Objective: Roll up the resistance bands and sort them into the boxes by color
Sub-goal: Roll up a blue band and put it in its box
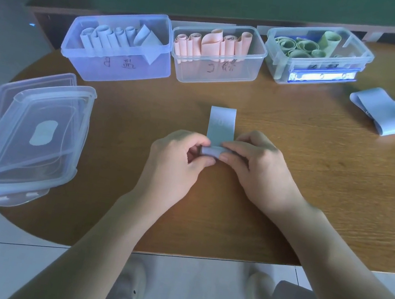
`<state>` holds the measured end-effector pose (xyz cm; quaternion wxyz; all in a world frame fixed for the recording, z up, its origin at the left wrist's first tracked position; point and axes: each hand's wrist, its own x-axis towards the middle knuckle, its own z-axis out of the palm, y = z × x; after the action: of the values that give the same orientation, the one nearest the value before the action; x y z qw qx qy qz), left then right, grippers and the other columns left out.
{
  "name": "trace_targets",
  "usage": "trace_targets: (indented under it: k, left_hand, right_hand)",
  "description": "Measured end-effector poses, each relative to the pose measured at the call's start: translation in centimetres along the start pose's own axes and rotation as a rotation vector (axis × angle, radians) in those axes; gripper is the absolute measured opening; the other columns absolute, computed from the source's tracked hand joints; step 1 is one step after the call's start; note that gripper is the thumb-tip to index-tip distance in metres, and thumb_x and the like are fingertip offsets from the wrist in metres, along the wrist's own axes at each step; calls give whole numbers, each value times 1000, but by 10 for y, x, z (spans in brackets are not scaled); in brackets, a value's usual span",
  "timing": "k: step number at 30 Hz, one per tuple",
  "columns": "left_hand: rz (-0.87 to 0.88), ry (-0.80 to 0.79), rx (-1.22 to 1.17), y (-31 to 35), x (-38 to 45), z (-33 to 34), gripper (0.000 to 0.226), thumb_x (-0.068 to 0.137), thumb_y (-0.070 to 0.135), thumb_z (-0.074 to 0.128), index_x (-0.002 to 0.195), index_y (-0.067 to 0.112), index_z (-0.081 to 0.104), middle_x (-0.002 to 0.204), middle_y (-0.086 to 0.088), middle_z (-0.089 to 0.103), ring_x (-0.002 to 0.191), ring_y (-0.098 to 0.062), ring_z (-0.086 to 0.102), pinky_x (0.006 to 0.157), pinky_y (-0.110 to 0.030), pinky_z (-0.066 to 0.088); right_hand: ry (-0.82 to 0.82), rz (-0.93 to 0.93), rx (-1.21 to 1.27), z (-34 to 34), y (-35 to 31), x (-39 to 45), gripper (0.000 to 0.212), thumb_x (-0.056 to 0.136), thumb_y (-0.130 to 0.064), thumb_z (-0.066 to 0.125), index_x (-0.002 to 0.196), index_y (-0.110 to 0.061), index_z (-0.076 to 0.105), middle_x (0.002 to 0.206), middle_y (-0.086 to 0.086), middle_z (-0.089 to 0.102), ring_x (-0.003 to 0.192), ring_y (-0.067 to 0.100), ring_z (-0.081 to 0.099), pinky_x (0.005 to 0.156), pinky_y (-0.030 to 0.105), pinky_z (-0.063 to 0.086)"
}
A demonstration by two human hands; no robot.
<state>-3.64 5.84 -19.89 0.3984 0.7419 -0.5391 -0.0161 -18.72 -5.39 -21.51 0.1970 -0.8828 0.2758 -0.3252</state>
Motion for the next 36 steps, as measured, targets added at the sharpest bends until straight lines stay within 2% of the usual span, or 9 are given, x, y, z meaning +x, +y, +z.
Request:
trace_targets:
  k: [5,8,12,17,20,22,26,33,36]
  left_hand:
    - [17,10,15,-5,7,2,23,81,17,84,103,12,80,95,2,76,91,0,58,77,2,40]
    - [57,14,48,-7,10,5,20,83,16,81,103,9,80,96,-2,77,91,-8,60,79,0,38]
    - [64,12,100,-9,12,9,15,89,15,75,103,10,79,95,-6,71,83,-19,63,75,-21,47]
    - [33,17,123,-9,16,13,19,93,17,72,110,14,78,100,-7,66,83,-18,62,76,-20,46]
    - [-13,17,39,-4,16,8,32,88,21,78,119,17,73,98,6,70,84,-6,63,77,-13,47]
    - [-84,-27,-43,-3,16,6,36,81,24,84,116,23,73,94,16,68,85,1,62,74,-6,46]
    - [-69,-14,-26,-3,14,5,24,82,20,84,104,21,75,90,11,69,88,4,59,74,-9,47]
    - [-22,-6,-22,-2,-9,-3,23,82,18,83,105,17,77,91,6,71,87,-4,59,75,-17,50]
    - [-1,35,-7,0,-20,-5,23,81,18,85,102,15,78,89,7,73,85,-5,60,74,-15,49]
  right_hand:
    - [-33,145,98,-8,-5,3,37,83,-24,83,115,-13,70,90,-10,63,72,-3,56,74,0,39]
    - [-58,139,83,-8,-3,4,29,79,-19,85,104,-15,71,84,-14,60,75,-12,54,70,1,36]
    - [10,111,19,-4,-2,5,31,79,-17,85,107,-13,74,103,-3,62,78,5,55,77,13,42]
    - [7,80,25,2,-3,7,29,82,-10,81,109,-13,72,101,-10,56,78,5,51,78,4,37]
    - [13,108,27,5,-1,10,23,85,-10,78,107,-13,74,100,-3,63,81,8,56,76,9,37]
    - [22,116,29,5,0,12,22,85,-10,77,107,-11,74,100,1,65,83,8,56,76,9,37]
    - [-2,68,31,1,1,12,19,86,-9,76,106,-10,74,98,1,66,83,7,55,79,3,36]
    - [-66,53,69,-15,-7,-7,22,87,-19,79,108,-16,73,97,-12,59,79,2,56,78,6,41]
    - [-120,160,87,-19,-11,-16,48,84,-40,78,125,-17,66,110,-7,61,99,8,59,89,17,47]
